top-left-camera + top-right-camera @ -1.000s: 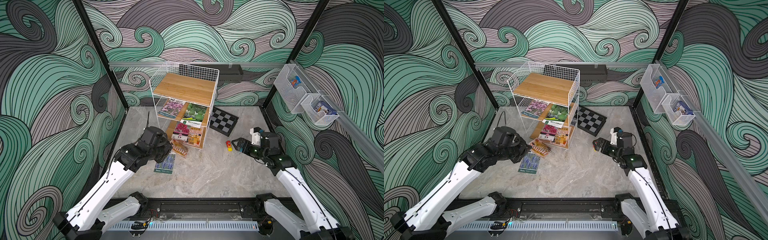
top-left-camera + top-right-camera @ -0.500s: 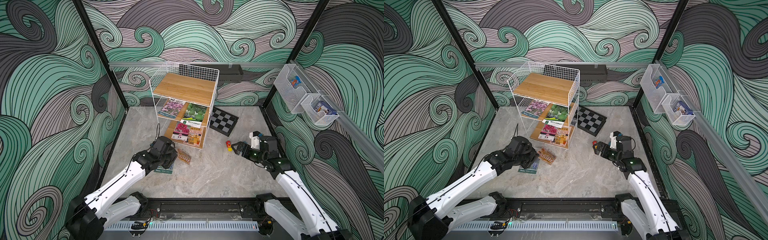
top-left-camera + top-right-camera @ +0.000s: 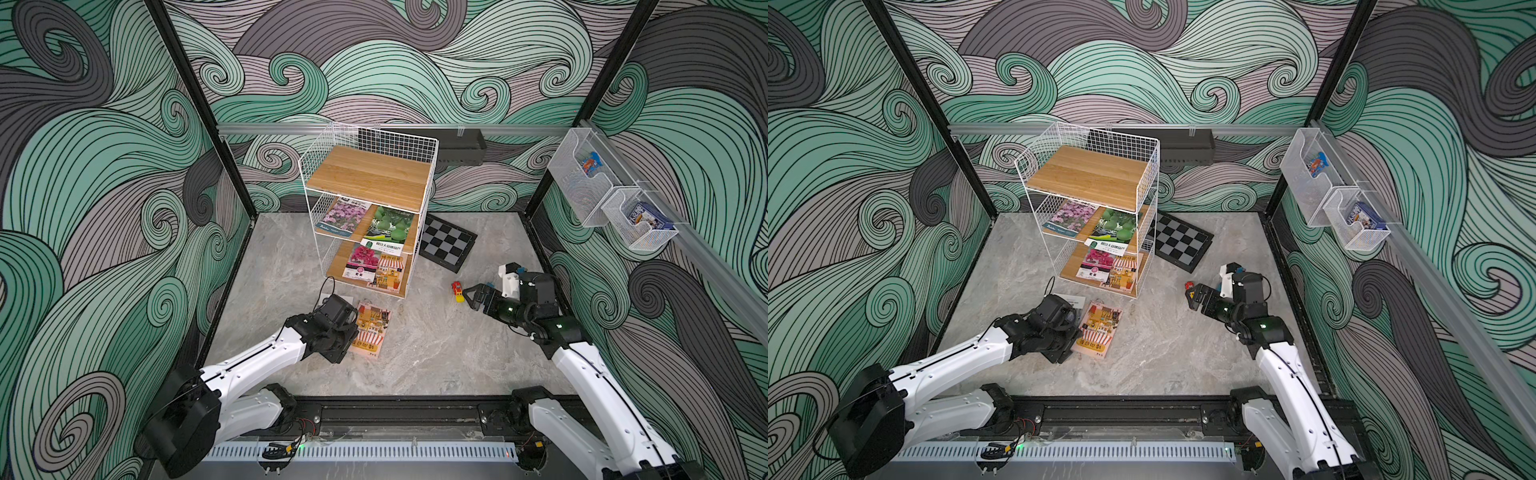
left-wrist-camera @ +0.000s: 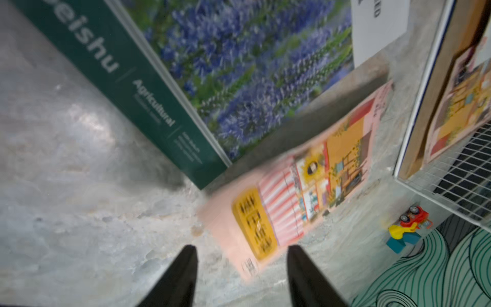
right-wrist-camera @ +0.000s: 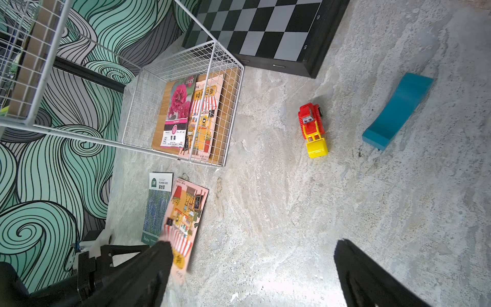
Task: Take the seed bag off the shelf
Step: Place the seed packet at the center of the board, then pick up the seed packet from the shelf.
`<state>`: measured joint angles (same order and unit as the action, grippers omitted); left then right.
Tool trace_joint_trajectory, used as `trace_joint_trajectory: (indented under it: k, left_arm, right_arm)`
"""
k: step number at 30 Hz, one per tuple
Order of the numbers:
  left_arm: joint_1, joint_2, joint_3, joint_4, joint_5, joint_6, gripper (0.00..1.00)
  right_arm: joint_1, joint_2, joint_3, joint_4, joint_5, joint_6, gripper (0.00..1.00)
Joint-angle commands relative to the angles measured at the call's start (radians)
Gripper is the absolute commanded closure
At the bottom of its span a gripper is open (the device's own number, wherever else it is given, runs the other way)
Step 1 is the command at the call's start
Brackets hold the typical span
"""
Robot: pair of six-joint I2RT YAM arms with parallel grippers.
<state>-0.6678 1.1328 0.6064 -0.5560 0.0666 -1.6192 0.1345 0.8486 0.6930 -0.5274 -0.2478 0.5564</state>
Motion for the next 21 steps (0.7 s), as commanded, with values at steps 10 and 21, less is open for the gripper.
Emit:
trace_joint_trajectory:
  k: [10,21]
  left_arm:
    - [0.009,-0.166,0.398,-0.348,-0.232,0.225,0.08]
    - [0.222,0.101,0.633,0.02,-0.181,0.352,0.01]
  right_arm:
    - [0.005,0.021,0.024,-0.012,0.011,-0.027,0.01]
    - [0.005,0.05,0.057,-0.013,0.004,-0.035,0.01]
